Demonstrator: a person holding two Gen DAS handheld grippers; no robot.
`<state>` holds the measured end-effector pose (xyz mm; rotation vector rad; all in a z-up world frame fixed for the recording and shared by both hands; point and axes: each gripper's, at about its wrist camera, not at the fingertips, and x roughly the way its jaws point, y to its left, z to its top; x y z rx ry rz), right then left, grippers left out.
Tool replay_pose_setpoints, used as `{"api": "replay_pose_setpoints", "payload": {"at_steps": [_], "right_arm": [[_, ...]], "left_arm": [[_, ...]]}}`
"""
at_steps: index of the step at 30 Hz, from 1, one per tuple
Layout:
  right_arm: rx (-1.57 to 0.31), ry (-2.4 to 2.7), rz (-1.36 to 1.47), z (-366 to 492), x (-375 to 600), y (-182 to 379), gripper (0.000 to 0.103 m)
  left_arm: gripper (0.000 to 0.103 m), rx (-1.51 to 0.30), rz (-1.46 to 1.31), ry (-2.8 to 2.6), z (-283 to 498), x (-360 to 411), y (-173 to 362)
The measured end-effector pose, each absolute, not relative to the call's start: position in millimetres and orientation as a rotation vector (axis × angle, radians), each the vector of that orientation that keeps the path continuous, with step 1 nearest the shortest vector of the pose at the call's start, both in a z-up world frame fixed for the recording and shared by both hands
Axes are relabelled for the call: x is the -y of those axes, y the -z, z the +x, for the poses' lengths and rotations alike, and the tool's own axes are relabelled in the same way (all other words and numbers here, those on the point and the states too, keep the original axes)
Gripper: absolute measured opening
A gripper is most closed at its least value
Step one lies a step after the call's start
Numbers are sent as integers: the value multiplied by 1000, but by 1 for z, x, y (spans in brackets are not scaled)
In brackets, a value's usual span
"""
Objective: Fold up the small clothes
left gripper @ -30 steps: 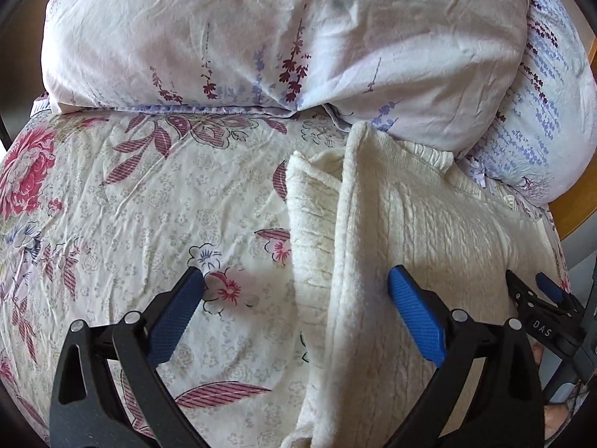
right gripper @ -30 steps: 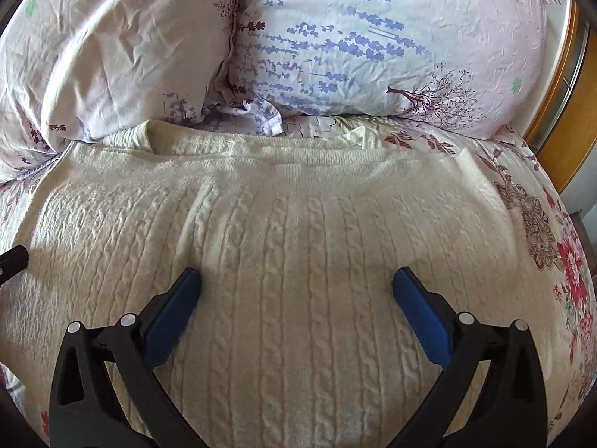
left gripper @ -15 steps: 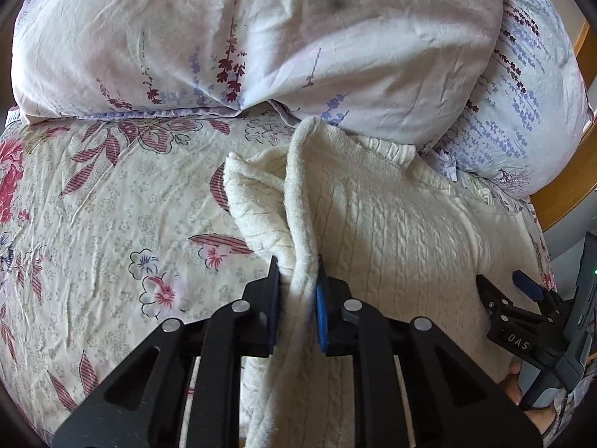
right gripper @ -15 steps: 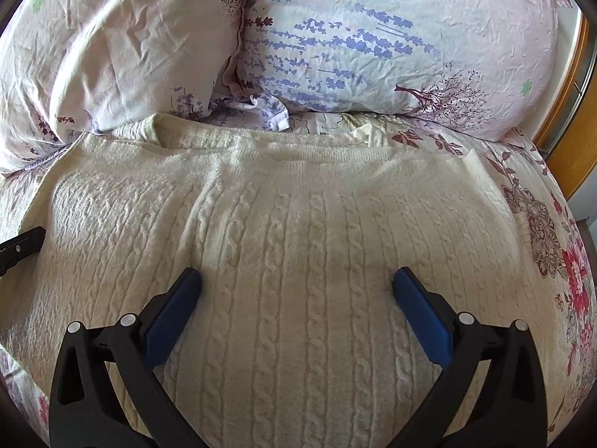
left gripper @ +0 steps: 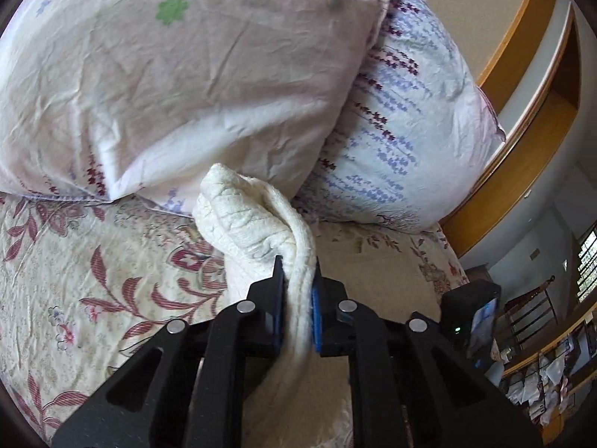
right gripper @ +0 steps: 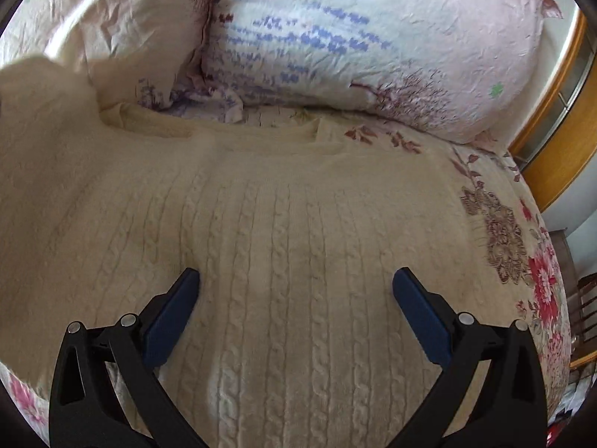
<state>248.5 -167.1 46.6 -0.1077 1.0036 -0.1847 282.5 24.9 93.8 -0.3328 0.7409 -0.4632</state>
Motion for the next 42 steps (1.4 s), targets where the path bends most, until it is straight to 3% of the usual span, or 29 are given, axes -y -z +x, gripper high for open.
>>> {"api": "replay_pose_setpoints", "payload": {"at_steps": [16, 23, 26, 27, 28, 32, 36, 40, 42], "right_arm": [[-871, 379, 105, 183, 313, -70, 102], [-806, 322, 352, 158, 368, -72, 102], [-744, 222, 481, 150, 385, -69, 102], [-720, 195, 498, 148, 386, -70, 102], [-697, 180, 503, 147, 389, -73, 102], [-641, 62, 543, 151, 393, -88, 102], [-693, -86, 613, 173, 394, -94, 102], [-810, -135, 641, 199, 385, -83, 72], [-858, -134, 660, 209, 383, -75, 66]], "left_arm": [[9, -803, -502, 784, 316, 134, -76], [15, -1003, -459, 843, 324, 209, -23], [42, -1010, -544, 951, 322, 208, -15], [63, -988, -567, 996, 319, 202, -22], [76, -961, -583, 1022, 315, 193, -31], [87, -827, -446, 890, 293, 145, -62], [89, -725, -179, 640, 267, 114, -65], [95, -639, 107, 444, 236, 110, -54], [97, -620, 216, 360, 227, 111, -46]]}}
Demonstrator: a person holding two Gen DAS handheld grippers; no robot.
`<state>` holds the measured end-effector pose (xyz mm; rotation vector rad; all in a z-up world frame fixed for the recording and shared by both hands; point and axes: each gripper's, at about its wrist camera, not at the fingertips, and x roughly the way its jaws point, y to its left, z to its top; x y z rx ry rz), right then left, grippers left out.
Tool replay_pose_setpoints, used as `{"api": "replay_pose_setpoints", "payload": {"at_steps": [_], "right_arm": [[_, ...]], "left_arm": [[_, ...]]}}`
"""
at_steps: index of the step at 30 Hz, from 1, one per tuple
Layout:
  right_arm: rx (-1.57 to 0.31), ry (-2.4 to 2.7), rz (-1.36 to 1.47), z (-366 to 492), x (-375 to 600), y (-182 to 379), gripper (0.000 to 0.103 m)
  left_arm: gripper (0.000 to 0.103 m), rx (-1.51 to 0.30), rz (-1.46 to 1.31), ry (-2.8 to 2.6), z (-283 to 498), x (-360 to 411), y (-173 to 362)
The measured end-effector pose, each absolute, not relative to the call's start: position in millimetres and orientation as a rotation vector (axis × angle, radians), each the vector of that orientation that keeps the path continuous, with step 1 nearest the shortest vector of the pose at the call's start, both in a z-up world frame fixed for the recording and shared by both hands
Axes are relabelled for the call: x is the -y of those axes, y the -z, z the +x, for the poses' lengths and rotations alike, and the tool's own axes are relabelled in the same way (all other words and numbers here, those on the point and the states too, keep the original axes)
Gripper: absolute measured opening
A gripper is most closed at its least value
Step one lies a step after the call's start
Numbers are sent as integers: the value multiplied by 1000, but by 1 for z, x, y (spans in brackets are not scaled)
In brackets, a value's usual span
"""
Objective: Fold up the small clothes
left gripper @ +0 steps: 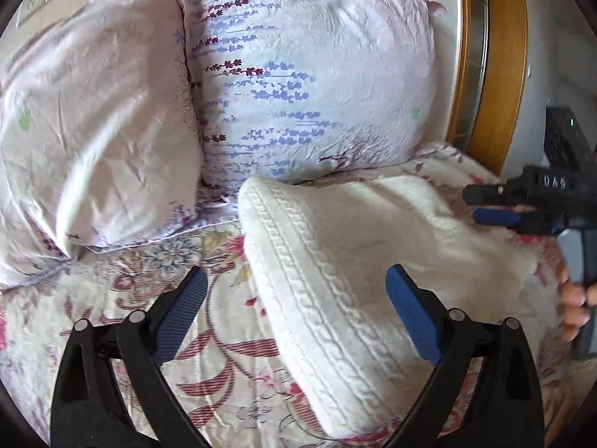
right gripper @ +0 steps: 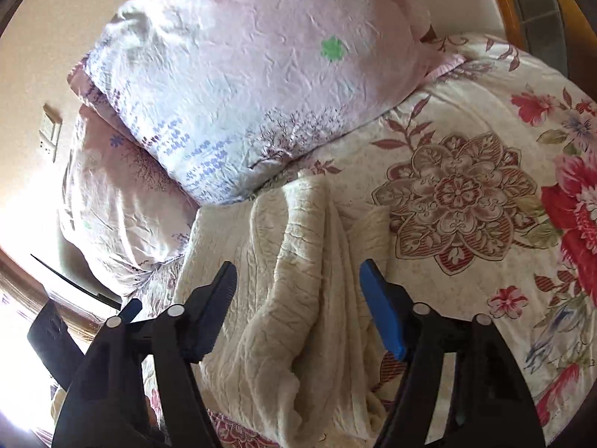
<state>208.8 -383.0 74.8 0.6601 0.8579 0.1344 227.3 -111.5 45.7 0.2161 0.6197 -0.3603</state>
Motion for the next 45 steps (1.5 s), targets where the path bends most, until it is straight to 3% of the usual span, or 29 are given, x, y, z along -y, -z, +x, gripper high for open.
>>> {"api": "replay_pose_setpoints", "payload": {"at_steps": [4, 14, 17, 21, 24, 34, 42, 44, 45], "right_arm": [[-893, -131, 663, 217, 378, -66, 55], [-897, -101, 596, 235, 370, -68, 47], [-913, -87, 567, 240, 366, -64, 36], [-920, -86, 521, 243, 361, -61, 13], [-889, -57, 498, 240, 361, -65, 8], [-768, 35, 515, 227, 381, -89, 7], [-903, 59, 571, 234, 390, -48, 6], [-872, 24, 607, 221, 395, -60, 17], [-857, 3, 625, 213, 398, -66, 39]], "left_arm": [[100, -657, 209, 338, 231, 111, -35], [101, -664, 180, 331, 236, 113, -27], [101, -693, 147, 346, 240, 110, -25], [101, -720, 108, 363, 244, 106, -23], [101, -721, 107, 369, 244, 106, -23], [101, -689, 100, 398, 239, 106, -29], [101, -684, 147, 388, 236, 106, -35], [101, -667, 139, 392, 231, 98, -43], [101, -665, 131, 403, 228, 92, -47]]}}
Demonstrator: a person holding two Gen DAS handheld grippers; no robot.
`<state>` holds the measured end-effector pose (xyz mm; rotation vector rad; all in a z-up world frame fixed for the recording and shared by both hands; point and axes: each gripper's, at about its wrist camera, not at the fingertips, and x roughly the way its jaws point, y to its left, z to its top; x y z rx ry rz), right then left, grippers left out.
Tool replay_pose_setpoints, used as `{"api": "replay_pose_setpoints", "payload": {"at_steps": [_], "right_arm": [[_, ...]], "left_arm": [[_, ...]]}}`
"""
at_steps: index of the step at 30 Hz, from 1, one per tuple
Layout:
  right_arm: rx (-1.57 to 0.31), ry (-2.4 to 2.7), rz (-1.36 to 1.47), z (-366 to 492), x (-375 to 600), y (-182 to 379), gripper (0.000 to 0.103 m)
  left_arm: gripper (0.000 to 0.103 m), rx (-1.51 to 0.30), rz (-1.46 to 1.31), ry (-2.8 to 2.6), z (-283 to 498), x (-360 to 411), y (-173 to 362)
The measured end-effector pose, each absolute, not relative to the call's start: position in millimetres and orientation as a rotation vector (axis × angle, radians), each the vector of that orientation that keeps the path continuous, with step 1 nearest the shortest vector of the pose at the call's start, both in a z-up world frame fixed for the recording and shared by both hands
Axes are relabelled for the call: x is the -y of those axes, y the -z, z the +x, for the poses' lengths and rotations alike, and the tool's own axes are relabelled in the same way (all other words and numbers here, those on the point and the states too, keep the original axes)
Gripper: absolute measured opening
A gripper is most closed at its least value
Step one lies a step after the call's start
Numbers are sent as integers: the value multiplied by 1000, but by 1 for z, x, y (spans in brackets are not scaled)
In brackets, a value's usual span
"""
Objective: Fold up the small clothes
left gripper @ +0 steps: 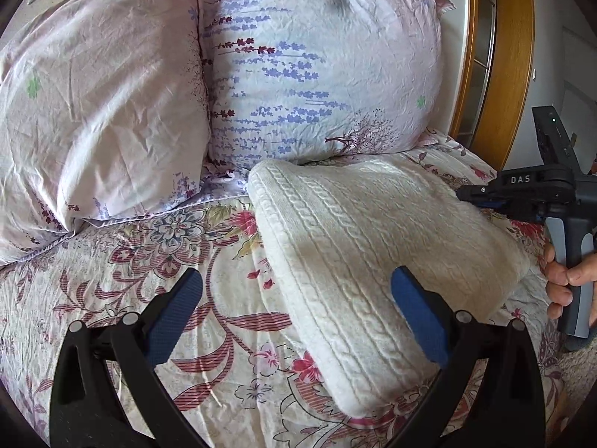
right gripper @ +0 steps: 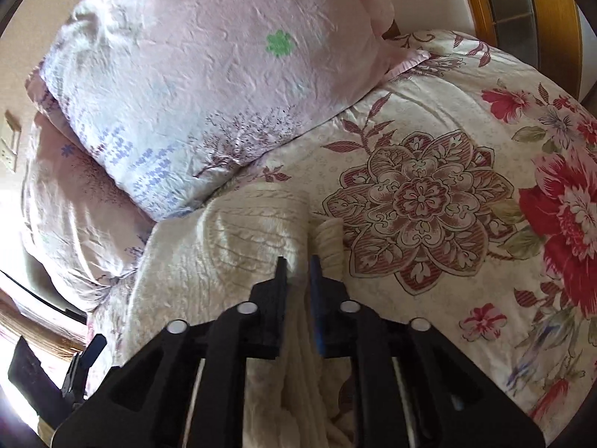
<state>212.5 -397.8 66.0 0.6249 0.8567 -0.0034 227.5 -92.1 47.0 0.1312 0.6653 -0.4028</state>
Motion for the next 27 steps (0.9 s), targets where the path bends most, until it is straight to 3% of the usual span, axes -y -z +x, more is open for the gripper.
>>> {"api": "replay_pose_setpoints", "payload": {"at_steps": [1, 2, 8, 12, 15, 17, 18, 19, 24, 27], "right_arm": [[-839, -11, 634, 203, 399, -72, 64], [-826, -20, 635, 194, 400, -77, 71], [-851, -110, 702, 155, 398, -62, 73], [-873, -150, 713, 150, 386, -49, 63], [-868, -165, 713, 150, 382, -46, 50], [-862, -165, 693, 150, 379, -46, 39], [-865, -165, 673, 151, 377, -46, 25], [-868, -165, 654, 152, 374, -47, 19], [-777, -110, 612, 142, 376, -67, 15], [-827, -96, 621, 142, 378, -57, 15]], "left_arm": [[101, -665, 121, 420, 224, 86, -50], [101, -666, 109, 446, 220, 80, -51], [101, -704, 132, 528, 189, 68, -34], [101, -675, 259, 499, 171, 87, -21], [101, -664, 325, 472, 168, 102, -16], [101, -667, 344, 429, 173, 108, -12], [101, -676, 343, 400, 178, 108, -11], [101, -691, 331, 373, 184, 107, -10], [101, -749, 240, 333, 202, 90, -9], [101, -763, 234, 333, 202, 87, -7]]}}
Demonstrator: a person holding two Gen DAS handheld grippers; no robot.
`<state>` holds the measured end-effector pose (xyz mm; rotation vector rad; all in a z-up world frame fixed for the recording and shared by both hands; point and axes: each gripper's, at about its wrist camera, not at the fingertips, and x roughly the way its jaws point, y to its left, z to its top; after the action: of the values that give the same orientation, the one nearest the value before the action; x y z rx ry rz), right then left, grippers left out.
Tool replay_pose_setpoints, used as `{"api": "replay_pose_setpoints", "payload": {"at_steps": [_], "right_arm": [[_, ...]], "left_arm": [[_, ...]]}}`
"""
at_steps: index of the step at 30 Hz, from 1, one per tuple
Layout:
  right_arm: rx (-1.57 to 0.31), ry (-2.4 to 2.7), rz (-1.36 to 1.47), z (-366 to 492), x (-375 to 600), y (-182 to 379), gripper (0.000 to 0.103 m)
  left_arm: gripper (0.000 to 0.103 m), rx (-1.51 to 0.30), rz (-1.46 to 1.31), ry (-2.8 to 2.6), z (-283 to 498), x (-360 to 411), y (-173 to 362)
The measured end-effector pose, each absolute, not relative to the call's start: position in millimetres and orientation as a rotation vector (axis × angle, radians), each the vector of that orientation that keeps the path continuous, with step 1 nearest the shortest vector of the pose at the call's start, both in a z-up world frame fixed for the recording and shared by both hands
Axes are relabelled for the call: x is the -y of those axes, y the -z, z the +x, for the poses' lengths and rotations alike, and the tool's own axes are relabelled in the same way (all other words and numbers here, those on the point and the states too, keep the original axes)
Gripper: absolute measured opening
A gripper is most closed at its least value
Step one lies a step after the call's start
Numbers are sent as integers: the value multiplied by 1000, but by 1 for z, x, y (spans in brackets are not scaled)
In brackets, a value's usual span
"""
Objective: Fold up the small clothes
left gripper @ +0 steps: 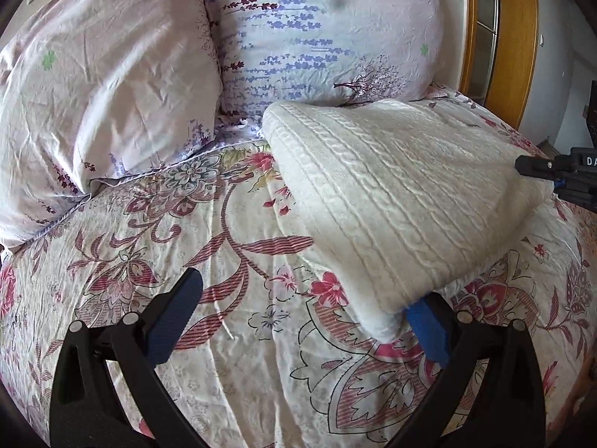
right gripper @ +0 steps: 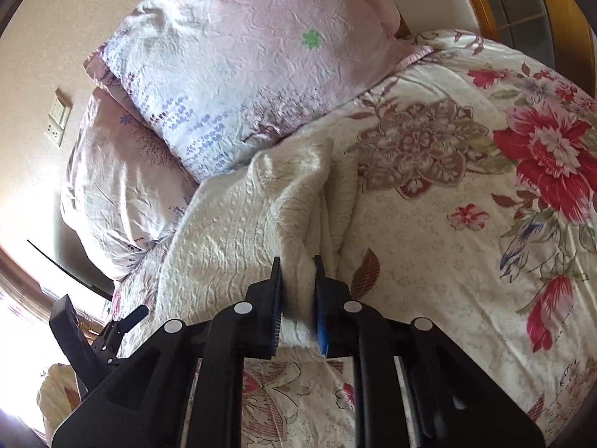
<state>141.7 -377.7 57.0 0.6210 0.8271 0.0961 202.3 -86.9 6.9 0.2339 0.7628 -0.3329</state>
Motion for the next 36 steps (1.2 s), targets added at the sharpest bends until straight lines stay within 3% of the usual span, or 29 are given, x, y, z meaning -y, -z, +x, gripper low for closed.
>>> {"api": "replay_pose_setpoints", "payload": {"at_steps": [8, 11, 12, 13, 20, 33, 36], "right_arm": [[-874, -98, 639, 141, 377, -40, 17], [-860, -114, 656, 137, 385, -51, 47], [-845, -108, 659, 135, 390, -56, 70], [-828, -106, 668, 135, 395, -61, 84], [-905, -164, 797, 176, 416, -58, 86], [-1023, -199, 805, 232, 415, -29, 86], [-1027, -254, 811, 237, 408, -24, 79]], "left_arm": [[101, -852, 176, 391, 208, 77, 4], [101, -814, 164, 455, 197, 60, -12], [101, -796, 153, 473, 194, 54, -19], [101, -771, 134, 481, 192, 46, -28], [101, -794, -61, 454, 236, 49, -58], [101, -891, 91, 370, 295, 131, -31], [101, -895, 89, 375, 298, 134, -28]]}}
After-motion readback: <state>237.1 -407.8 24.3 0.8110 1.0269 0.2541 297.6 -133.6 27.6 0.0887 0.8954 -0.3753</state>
